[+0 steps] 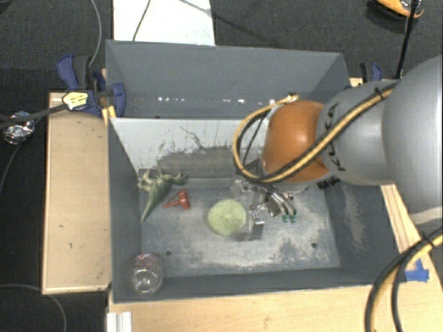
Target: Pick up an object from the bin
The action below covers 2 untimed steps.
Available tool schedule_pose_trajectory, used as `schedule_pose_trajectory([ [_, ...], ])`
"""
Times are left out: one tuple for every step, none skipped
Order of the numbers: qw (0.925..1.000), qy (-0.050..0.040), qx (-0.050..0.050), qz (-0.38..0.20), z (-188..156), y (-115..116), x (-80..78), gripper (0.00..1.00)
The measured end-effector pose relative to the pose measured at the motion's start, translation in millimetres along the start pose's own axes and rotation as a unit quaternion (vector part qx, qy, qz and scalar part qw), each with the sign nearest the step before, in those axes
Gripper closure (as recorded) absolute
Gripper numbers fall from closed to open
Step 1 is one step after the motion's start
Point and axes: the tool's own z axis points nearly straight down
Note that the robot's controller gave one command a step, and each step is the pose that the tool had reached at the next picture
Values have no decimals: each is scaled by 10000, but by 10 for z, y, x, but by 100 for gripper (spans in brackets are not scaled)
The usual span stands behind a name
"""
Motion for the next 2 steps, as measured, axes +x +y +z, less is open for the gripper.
schedule_pose_trajectory([
  [9924, -17, -12, -1233, 45, 379, -183, 100],
  [9923, -17, -11, -1234, 45, 379, -183, 100],
])
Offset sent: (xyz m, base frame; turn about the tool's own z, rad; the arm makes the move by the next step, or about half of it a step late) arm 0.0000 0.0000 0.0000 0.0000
